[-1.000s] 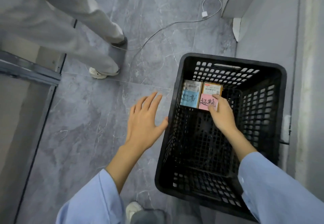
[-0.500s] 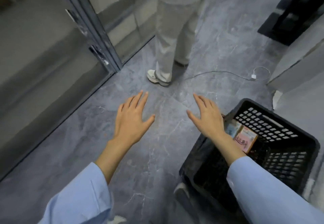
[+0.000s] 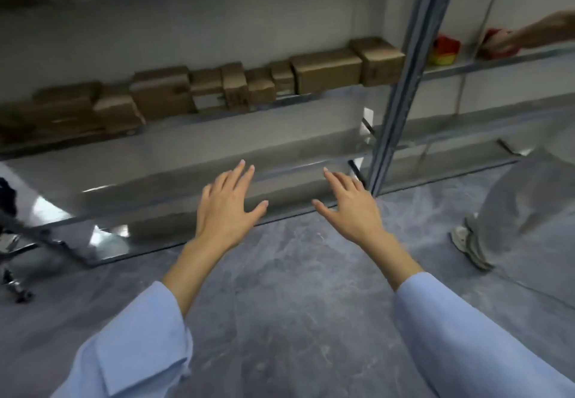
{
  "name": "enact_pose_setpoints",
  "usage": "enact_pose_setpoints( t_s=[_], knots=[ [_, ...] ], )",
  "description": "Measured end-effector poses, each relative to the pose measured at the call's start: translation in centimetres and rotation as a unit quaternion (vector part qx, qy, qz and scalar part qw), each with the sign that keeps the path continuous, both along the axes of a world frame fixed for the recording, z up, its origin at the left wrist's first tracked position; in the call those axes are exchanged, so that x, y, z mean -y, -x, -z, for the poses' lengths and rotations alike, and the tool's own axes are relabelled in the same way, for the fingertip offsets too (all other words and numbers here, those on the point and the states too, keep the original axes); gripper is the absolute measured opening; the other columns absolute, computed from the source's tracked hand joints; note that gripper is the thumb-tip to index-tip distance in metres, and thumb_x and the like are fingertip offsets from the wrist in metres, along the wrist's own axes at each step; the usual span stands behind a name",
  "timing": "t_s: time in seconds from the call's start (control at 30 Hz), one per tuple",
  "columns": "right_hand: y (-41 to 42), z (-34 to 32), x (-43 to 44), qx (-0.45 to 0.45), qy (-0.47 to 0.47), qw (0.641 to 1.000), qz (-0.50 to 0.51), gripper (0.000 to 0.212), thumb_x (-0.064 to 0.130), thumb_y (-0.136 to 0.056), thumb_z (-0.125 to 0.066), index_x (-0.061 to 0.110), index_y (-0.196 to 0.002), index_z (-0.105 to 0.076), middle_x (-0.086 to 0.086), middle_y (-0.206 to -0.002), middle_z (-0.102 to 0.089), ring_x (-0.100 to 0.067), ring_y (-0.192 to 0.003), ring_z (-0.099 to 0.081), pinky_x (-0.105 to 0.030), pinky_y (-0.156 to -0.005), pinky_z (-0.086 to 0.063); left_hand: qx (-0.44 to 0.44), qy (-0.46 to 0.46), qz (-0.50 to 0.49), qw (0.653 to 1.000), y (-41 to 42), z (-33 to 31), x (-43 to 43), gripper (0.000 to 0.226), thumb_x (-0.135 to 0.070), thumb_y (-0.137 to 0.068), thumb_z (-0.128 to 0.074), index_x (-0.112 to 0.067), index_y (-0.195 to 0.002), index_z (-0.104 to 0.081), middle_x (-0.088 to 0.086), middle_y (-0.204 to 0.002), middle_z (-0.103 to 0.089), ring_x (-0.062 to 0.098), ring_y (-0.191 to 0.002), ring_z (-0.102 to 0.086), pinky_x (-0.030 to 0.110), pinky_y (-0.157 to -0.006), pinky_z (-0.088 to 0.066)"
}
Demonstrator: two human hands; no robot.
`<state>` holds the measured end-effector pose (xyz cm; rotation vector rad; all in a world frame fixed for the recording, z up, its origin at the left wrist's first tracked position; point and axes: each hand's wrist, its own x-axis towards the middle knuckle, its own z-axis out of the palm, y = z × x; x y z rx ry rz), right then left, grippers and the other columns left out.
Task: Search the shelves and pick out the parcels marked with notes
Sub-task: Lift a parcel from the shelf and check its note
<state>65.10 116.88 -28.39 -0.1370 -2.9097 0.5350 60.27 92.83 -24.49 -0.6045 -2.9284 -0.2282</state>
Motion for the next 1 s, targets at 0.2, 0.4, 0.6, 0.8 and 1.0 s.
enact_pose_setpoints(
  t_s=[0.2,0.4,0.6,0.8,1.0],
  knots=[
    [9.1,-8.3,15.4,-0.047,-0.017,0.993,-0.104,0.074,0.054,-0.097,-0.046,0.025,-0.157,-0.015,-0.003,-0.156,-0.031,-0.024,-0.142,-0.028,-0.039,-0.109,-0.033,-0.038,-0.011,-0.102,0.994,3.9,-7.1,16.4,0.073,-0.06,-0.094,-0.044,-0.028,-0.155,-0.019,-0.007,-0.163,-0.014,0.019,-0.145,-0.022,0.038,-0.113,-0.022],
    [14.9,-14.7,28.3,-0.072,-0.038,0.981,-0.174,0.077,0.057,-0.096,-0.046,0.03,-0.157,-0.008,0.0,-0.161,-0.022,-0.023,-0.148,-0.017,-0.043,-0.114,-0.029,-0.083,-0.034,-0.175,0.98,5.6,-12.6,29.0,0.075,-0.06,-0.093,-0.045,-0.027,-0.155,-0.018,-0.007,-0.163,-0.013,0.017,-0.147,-0.019,0.038,-0.115,-0.02],
    [20.8,-19.9,38.1,-0.097,-0.042,0.965,-0.238,0.075,0.057,-0.096,-0.044,0.03,-0.157,-0.01,0.0,-0.16,-0.024,-0.024,-0.148,-0.018,-0.045,-0.114,-0.03,-0.117,-0.035,-0.241,0.963,7.7,-16.5,38.1,0.075,-0.061,-0.094,-0.042,-0.028,-0.156,-0.015,-0.008,-0.163,-0.011,0.017,-0.147,-0.017,0.038,-0.116,-0.018],
    [28.2,-23.5,46.4,-0.126,-0.027,0.949,-0.287,0.074,0.057,-0.097,-0.043,0.029,-0.157,-0.01,-0.002,-0.159,-0.025,-0.025,-0.147,-0.02,-0.047,-0.113,-0.032,-0.139,-0.038,-0.287,0.947,12.9,-18.8,45.4,0.075,-0.064,-0.093,-0.041,-0.03,-0.155,-0.016,-0.008,-0.163,-0.013,0.017,-0.147,-0.018,0.04,-0.117,-0.019],
    [38.0,-26.8,54.0,-0.149,0.014,0.937,-0.316,0.072,0.055,-0.097,-0.046,0.03,-0.156,-0.014,-0.002,-0.159,-0.025,-0.023,-0.147,-0.02,-0.047,-0.113,-0.032,-0.161,-0.05,-0.309,0.936,20.7,-22.0,51.9,0.074,-0.062,-0.093,-0.043,-0.03,-0.155,-0.019,-0.009,-0.162,-0.015,0.015,-0.147,-0.018,0.04,-0.117,-0.016]
  ],
)
